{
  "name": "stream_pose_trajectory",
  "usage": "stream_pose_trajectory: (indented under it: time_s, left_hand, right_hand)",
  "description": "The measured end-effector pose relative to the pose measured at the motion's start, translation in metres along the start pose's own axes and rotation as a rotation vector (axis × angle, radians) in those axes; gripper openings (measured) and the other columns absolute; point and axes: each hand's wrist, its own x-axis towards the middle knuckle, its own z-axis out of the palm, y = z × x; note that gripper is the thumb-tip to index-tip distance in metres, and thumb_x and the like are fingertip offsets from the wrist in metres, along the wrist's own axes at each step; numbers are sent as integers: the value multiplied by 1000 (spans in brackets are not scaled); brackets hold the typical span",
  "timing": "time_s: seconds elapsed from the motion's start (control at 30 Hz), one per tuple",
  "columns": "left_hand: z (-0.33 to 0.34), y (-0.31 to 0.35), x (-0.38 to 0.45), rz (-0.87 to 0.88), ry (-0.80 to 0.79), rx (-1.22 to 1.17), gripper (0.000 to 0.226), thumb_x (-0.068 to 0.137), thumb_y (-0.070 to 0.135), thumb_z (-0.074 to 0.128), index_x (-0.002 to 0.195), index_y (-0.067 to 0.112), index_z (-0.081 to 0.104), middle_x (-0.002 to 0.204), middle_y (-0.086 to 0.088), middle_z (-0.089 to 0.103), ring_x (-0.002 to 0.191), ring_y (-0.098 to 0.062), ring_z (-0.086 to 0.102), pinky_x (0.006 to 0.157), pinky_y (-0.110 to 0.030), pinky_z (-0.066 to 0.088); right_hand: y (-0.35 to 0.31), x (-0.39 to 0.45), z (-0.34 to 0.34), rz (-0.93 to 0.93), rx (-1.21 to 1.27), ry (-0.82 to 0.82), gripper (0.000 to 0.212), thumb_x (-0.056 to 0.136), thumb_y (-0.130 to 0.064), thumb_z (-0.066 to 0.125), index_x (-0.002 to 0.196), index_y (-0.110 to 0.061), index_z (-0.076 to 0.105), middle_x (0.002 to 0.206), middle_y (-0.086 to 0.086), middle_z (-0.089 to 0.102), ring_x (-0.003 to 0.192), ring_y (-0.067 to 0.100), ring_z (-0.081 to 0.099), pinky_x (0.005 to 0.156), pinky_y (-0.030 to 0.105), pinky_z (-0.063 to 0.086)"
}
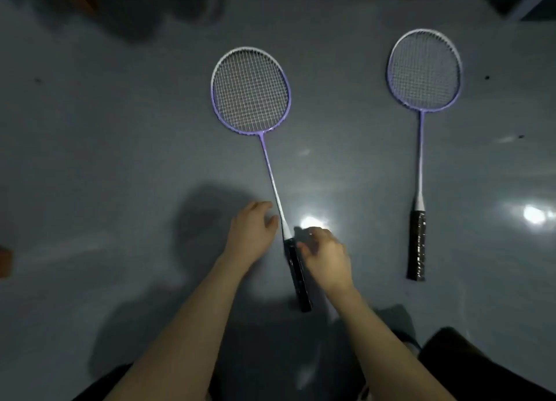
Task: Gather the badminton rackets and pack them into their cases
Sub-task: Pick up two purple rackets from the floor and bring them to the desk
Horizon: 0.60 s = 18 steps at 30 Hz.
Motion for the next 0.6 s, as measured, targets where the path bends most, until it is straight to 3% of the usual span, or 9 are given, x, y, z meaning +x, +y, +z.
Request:
stream_pose_trajectory:
  time_s: [0.07, 0.13, 0.27, 0.33, 0.43, 0.5, 0.6]
  left_hand:
    - [33, -16, 19, -15, 36, 9, 36, 89, 25, 56, 120, 8, 57, 119, -15, 58, 111, -33, 52, 95, -40, 41]
    - [59, -30, 35, -29, 41, 59, 39, 90, 30, 54, 124, 11, 54, 123, -13, 55, 114, -33, 49, 97, -40, 37]
    - [85, -47, 48, -22, 127, 59, 42, 90, 31, 54, 127, 14, 51, 126, -8, 52, 117, -28, 47, 98, -39, 29]
    - [85, -48, 51, -6, 117, 19, 39, 89, 30, 56, 125, 16, 52, 116, -4, 58, 109, -24, 52, 97, -40, 32]
    - [77, -35, 54, 28, 96, -151, 35, 86, 24, 60, 119, 16, 56, 98, -2, 63, 92, -22, 59, 92, -41, 43]
    - [70, -18, 59, 50, 95, -259, 32, 84, 20, 61, 116, 16, 57, 87, -4, 65, 79, -17, 60, 82, -34, 48]
    - [63, 12, 68, 53, 168, -440, 43, 82, 10, 64, 123, 17, 55, 72, 2, 56, 60, -3, 50, 69, -14, 42]
  right_hand:
    - [16, 21, 34, -53, -59, 47, 36, 85, -39, 61, 115, -18, 58, 110, 0, 62, 103, 24, 56, 88, 37, 38]
    - [27, 39, 65, -71, -107, 103, 36, 79, -42, 66, 105, -17, 60, 99, 0, 62, 94, 25, 56, 80, 36, 35]
    - [34, 49, 98, -169, -144, 250, 24, 67, -31, 71, 81, -14, 60, 78, 3, 61, 73, 27, 57, 68, 33, 27]
    - [35, 51, 98, -168, -37, 296, 13, 66, -23, 63, 74, -14, 58, 74, 2, 60, 70, 27, 58, 66, 32, 23]
    - [39, 50, 84, -139, 118, 323, 13, 71, -25, 57, 79, -15, 62, 77, -1, 60, 76, 23, 56, 68, 29, 25]
    - [36, 49, 70, -198, 154, 350, 18, 73, -29, 50, 79, -17, 61, 76, -3, 60, 75, 21, 56, 70, 28, 28]
    - [26, 49, 47, -220, 218, 436, 21, 73, -30, 47, 79, -16, 61, 74, -3, 58, 71, 19, 56, 70, 30, 32]
